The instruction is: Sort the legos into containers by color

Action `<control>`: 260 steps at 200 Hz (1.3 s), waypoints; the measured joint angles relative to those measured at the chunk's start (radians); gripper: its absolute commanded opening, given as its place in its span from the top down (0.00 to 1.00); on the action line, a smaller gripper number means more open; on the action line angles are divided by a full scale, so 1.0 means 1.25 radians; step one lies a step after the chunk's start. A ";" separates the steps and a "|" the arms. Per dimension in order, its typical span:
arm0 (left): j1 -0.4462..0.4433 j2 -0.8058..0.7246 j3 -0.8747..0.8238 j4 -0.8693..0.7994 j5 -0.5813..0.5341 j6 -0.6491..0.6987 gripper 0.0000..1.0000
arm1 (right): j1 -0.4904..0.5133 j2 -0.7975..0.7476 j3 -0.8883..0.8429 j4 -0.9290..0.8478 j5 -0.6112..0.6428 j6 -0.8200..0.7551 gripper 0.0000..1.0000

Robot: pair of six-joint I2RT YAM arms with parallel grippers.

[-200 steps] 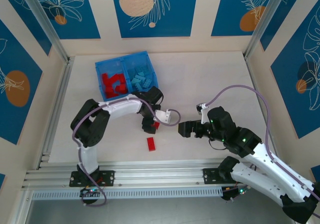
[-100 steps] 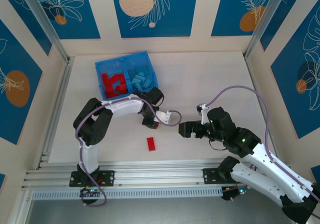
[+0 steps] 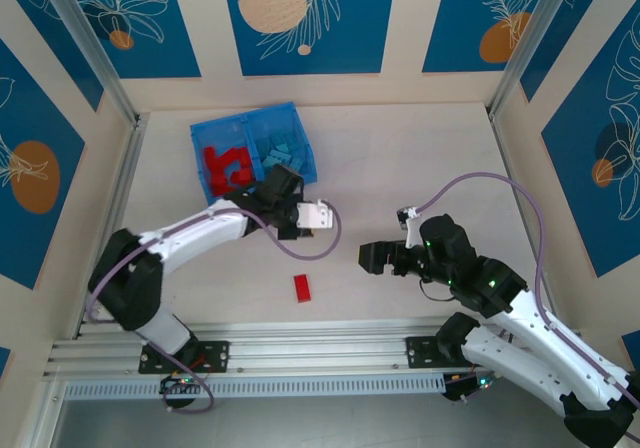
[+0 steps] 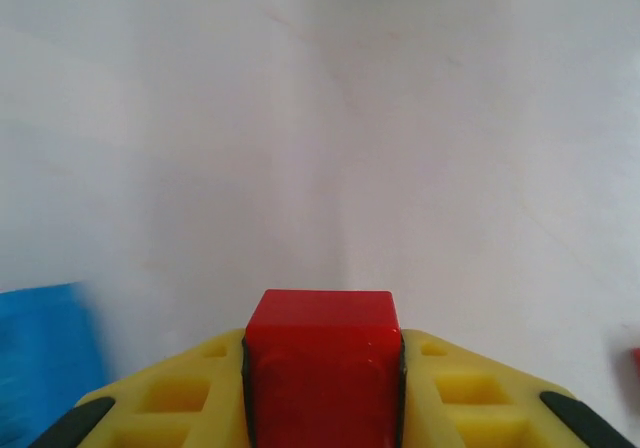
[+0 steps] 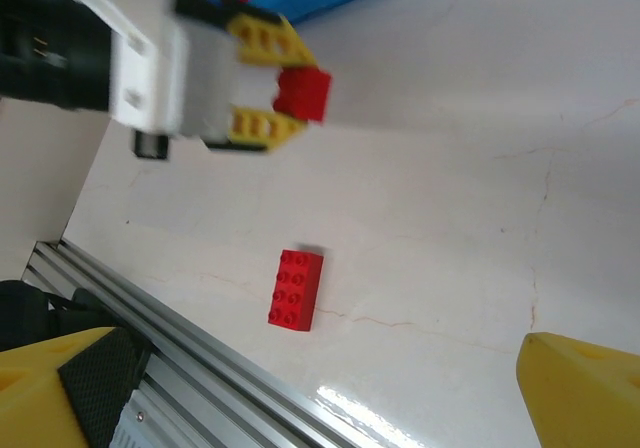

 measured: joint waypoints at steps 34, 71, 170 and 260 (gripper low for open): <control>0.080 -0.075 0.005 0.056 -0.096 -0.104 0.70 | 0.000 -0.002 0.000 0.011 0.000 0.003 0.00; 0.253 -0.047 0.067 0.054 -0.181 -0.299 0.77 | 0.000 -0.002 0.000 0.024 0.000 0.006 0.00; 0.456 0.388 0.522 -0.135 -0.260 -0.851 0.62 | -0.005 0.009 0.000 0.026 0.000 0.013 0.01; 0.461 0.297 0.455 -0.152 -0.246 -0.933 0.29 | -0.005 0.021 0.000 0.032 0.000 0.021 0.00</control>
